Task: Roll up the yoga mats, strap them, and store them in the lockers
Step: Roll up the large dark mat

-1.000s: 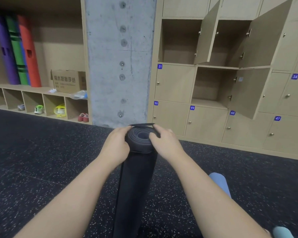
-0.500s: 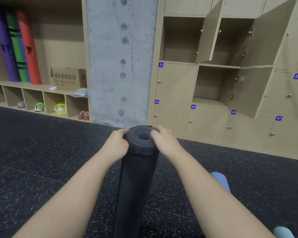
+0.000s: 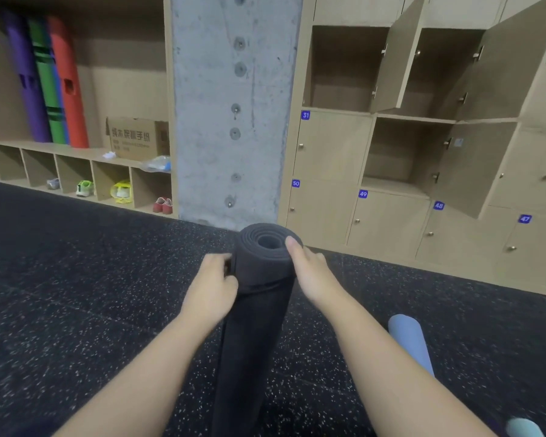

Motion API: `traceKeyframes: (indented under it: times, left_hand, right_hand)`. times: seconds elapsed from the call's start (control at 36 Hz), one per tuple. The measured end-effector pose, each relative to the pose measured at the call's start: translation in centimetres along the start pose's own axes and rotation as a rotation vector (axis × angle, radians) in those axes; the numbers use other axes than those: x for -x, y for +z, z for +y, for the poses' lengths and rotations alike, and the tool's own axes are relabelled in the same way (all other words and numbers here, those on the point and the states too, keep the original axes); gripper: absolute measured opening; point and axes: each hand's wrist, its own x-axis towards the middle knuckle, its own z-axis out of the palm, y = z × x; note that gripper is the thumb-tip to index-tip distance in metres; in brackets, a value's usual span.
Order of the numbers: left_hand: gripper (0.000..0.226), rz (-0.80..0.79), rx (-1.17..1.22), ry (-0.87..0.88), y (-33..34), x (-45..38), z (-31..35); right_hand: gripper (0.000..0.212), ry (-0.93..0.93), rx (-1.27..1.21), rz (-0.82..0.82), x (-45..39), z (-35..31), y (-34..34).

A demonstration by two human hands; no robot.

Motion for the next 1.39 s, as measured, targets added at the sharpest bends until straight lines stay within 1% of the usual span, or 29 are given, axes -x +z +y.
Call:
traceKeyframes:
  times: [0.03,0.06,0.11,0.17,0.22,0.28,0.33,0.42,0.53,0.58,0.61,0.67,0.72,0.78,0.83,0.89,0.97,1.03,1.06,1.08,1.11,1.14,1.17,1.19,1.22,1.25,1.28,1.33,1.39]
  left_hand:
    - [0.033,0.066,0.048,0.027,-0.1,0.4,0.2]
    - [0.031,0.129,0.08,0.066,-0.1,0.7,0.3]
    - [0.021,0.196,0.035,0.196,-0.2,1.4,0.6]
    - [0.015,0.197,-0.086,0.34,-0.1,1.9,0.5]
    - [0.012,0.197,-0.183,0.44,0.0,2.0,-0.2]
    - [0.015,0.185,-0.24,0.513,0.0,2.1,-0.9]
    - [0.023,0.169,-0.25,0.559,0.0,2.1,-1.3]
    - [0.027,0.179,-0.334,0.615,-0.2,1.7,-1.2]
    - [0.026,0.158,-0.409,0.662,-0.4,1.0,-1.0]
    - [0.025,0.139,-0.409,0.672,-0.2,0.9,-1.1]
    - [0.023,0.143,-0.388,0.656,-0.1,0.8,-1.1]
    - [0.016,0.158,-0.328,0.589,0.1,0.6,-1.1]
    - [0.006,0.162,-0.277,0.523,0.1,0.2,-0.7]
    - [0.008,0.162,-0.256,0.489,0.0,-0.2,-0.2]
    - [0.009,0.124,-0.319,0.511,0.0,-0.7,-0.1]
    - [0.007,0.079,-0.441,0.581,0.0,-0.8,-0.3]
    - [0.022,0.12,-0.484,0.665,0.7,-1.1,-1.5]
    - [0.019,0.207,-0.446,0.706,1.2,-0.9,-1.7]
    - [0.019,0.258,-0.407,0.701,1.3,-0.8,-1.7]
    - [0.027,0.309,-0.344,0.653,1.5,-1.0,-1.8]
    - [0.042,0.342,-0.243,0.57,1.4,-1.4,-1.8]
    - [0.062,0.333,-0.094,0.45,0.9,-2.0,-1.7]
    - [0.08,0.268,0.078,0.32,0.5,-2.6,-1.6]
    - [0.092,0.164,0.225,0.225,0.3,-3.4,-1.5]
    - [0.095,0.062,0.325,0.197,0.3,-4.3,-1.5]
    - [0.093,-0.006,0.369,0.208,0.4,-5.0,-1.5]
    - [0.088,-0.032,0.38,0.207,0.7,-5.6,-1.8]
    - [0.079,-0.02,0.36,0.212,0.9,-6.1,-2.4]
    - [0.077,-0.007,0.334,0.234,1.0,-6.4,-3.0]
  right_hand:
    - [0.066,0.002,-0.004,0.013,-0.2,0.1,0.1]
    - [0.067,-0.009,0.002,0.04,-0.5,0.3,0.3]
    - [0.067,-0.044,0.035,0.114,-1.1,0.6,0.7]
    - [0.069,-0.099,0.055,0.18,-1.7,1.2,1.2]
    - [0.073,-0.131,0.033,0.234,-2.1,1.8,1.7]
    - [0.074,-0.167,0.001,0.284,-2.4,2.3,1.9]
    - [0.069,-0.189,0.005,0.315,-2.4,2.3,1.9]
    - [0.049,-0.198,0.02,0.352,-2.3,2.3,2.0]
    - [0.038,-0.259,-0.019,0.331,-1.4,2.6,2.3]
    - [0.033,-0.373,0.124,0.385,-0.9,3.3,2.9]
    - [0.029,-0.443,0.206,0.417,-0.6,3.7,3.2]
    - [0.025,-0.547,0.269,0.44,-0.3,4.5,3.6]
    - [0.026,-0.579,0.269,0.411,-0.2,4.8,3.7]
    - [0.027,-0.596,0.298,0.388,-0.2,5.0,3.7]
    - [0.026,-0.622,0.325,0.395,-0.4,5.1,3.8]
    - [0.026,-0.668,0.361,0.405,-0.4,5.0,3.9]
    - [0.03,-0.714,0.456,0.379,-0.8,4.7,4.2]
    - [0.034,-0.711,0.492,0.39,-1.0,4.5,4.3]
    - [0.034,-0.723,0.49,0.46,-1.3,4.4,4.2]
    - [0.035,-0.723,0.452,0.556,-1.7,4.4,4.0]
    - [0.038,-0.679,0.358,0.628,-2.3,4.2,3.5]
    - [0.043,-0.591,0.215,0.602,-2.9,3.6,2.9]
    - [0.049,-0.479,0.052,0.479,-3.8,2.9,2.5]
    - [0.054,-0.374,-0.087,0.308,-4.8,2.1,2.4]
    - [0.056,-0.3,-0.189,0.16,-5.9,1.5,2.5]
    - [0.055,-0.26,-0.239,0.066,-6.8,1.1,2.8]
    - [0.054,-0.246,-0.258,0.028,-7.6,1.0,3.2]
    - [0.047,-0.269,-0.25,0.019,-8.4,1.2,3.7]
    - [0.042,-0.314,-0.267,0.01,-8.5,1.6,3.8]
